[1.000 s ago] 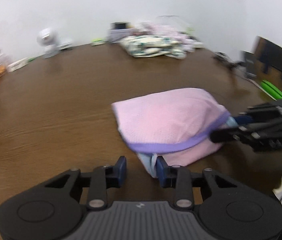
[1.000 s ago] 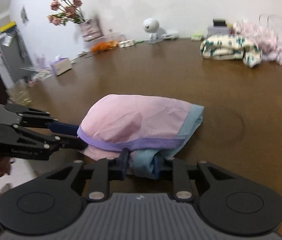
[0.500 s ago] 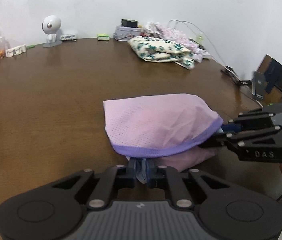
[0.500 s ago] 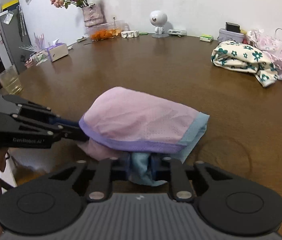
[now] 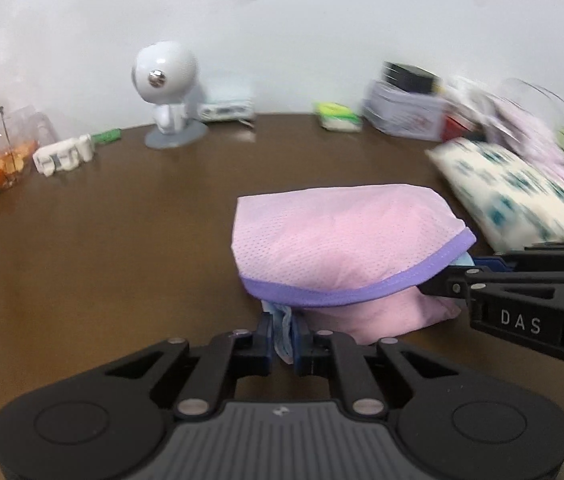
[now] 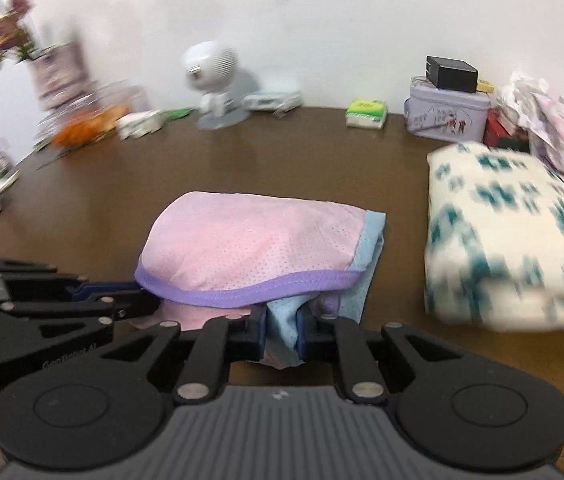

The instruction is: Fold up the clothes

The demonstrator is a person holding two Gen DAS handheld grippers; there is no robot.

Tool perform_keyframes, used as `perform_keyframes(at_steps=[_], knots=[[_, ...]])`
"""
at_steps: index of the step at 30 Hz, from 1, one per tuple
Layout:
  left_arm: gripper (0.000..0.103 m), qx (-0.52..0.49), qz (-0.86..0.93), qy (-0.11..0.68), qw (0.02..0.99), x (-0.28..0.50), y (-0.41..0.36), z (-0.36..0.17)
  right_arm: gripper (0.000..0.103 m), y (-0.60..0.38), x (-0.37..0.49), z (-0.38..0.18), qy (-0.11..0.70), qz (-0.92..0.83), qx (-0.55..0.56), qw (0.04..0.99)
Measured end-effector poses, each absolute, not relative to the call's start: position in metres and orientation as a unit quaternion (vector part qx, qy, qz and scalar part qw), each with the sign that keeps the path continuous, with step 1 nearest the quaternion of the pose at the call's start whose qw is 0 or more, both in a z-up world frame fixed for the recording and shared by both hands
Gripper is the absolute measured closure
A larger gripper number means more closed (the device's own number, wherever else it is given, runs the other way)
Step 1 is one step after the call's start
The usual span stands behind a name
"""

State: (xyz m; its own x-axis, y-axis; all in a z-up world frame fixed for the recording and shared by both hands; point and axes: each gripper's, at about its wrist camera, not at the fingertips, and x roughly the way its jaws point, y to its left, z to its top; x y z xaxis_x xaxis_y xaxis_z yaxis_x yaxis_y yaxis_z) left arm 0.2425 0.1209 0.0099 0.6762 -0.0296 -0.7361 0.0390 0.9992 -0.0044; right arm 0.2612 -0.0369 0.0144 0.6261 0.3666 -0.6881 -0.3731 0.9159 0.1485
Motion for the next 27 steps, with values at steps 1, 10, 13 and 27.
perform_keyframes(at_steps=[1, 10, 13, 27], knots=[[0.095, 0.002, -0.011, 0.400, 0.917, 0.254, 0.122, 0.008, 0.090, -0.031, 0.276, 0.014, 0.380, 0.202, -0.002, 0.903], [0.086, -0.037, 0.040, 0.374, 0.926, 0.293, 0.138, 0.007, 0.077, -0.010, 0.328, 0.021, 0.357, 0.197, 0.002, 0.913], [0.077, -0.013, 0.052, 0.356, 0.933, 0.269, 0.137, 0.024, 0.060, -0.021, 0.311, 0.037, 0.333, 0.206, 0.013, 0.920], [0.034, 0.015, -0.003, 0.360, 0.933, 0.031, 0.071, 0.049, 0.017, -0.130, 0.063, 0.070, 0.326, 0.192, -0.006, 0.925]])
